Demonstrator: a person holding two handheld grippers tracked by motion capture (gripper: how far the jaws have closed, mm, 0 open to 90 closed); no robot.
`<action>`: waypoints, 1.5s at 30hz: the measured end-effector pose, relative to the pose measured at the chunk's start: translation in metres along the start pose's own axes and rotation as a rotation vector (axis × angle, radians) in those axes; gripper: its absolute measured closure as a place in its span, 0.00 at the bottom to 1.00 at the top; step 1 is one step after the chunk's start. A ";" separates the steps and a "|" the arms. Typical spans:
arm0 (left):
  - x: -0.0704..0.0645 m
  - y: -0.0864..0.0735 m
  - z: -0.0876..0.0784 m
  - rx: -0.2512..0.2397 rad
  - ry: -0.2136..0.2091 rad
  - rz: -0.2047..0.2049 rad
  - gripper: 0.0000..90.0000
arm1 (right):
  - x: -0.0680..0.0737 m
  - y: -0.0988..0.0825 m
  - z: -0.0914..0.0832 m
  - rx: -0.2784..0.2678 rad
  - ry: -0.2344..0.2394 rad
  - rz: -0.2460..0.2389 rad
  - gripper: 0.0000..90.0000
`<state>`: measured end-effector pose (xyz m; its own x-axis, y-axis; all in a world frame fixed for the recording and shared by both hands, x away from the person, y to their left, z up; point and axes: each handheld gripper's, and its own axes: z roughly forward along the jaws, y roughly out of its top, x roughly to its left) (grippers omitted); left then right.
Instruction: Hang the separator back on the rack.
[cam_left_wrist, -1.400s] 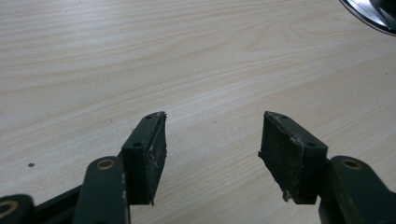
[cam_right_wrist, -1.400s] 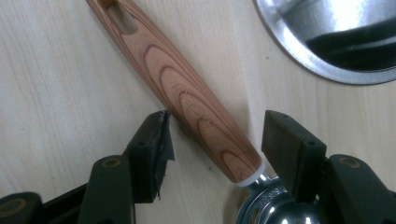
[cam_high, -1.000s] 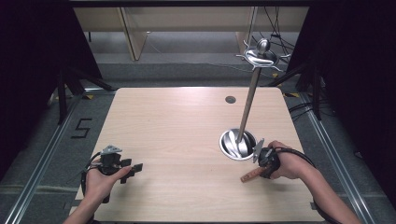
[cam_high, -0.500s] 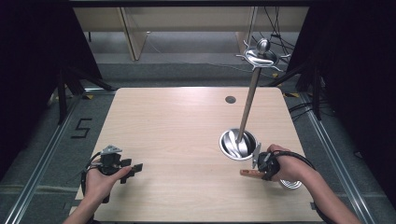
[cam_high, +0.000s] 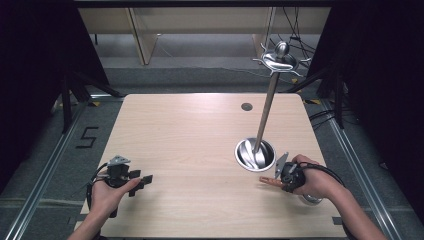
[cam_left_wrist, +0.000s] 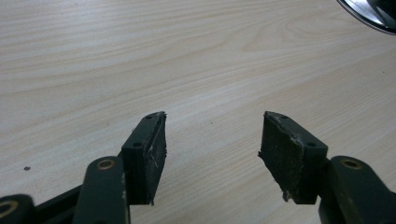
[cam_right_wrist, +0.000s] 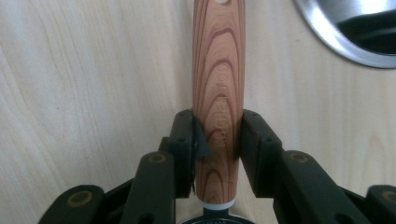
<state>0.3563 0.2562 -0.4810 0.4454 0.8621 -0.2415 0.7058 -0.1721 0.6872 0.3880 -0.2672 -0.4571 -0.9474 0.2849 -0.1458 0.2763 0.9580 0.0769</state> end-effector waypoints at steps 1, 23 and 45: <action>0.000 0.000 0.001 -0.002 0.006 -0.009 0.44 | 0.001 -0.004 -0.004 -0.043 -0.012 0.034 0.76; 0.001 -0.001 0.001 -0.006 0.012 -0.008 0.44 | 0.004 -0.043 -0.030 -0.304 -0.112 0.226 0.76; 0.002 0.000 -0.002 0.013 0.017 0.004 0.44 | 0.005 -0.063 -0.044 -0.525 -0.187 0.351 0.76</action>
<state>0.3558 0.2590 -0.4802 0.4386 0.8695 -0.2272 0.7116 -0.1816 0.6787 0.3584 -0.3272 -0.4190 -0.7582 0.6239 -0.1893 0.4037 0.6772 0.6151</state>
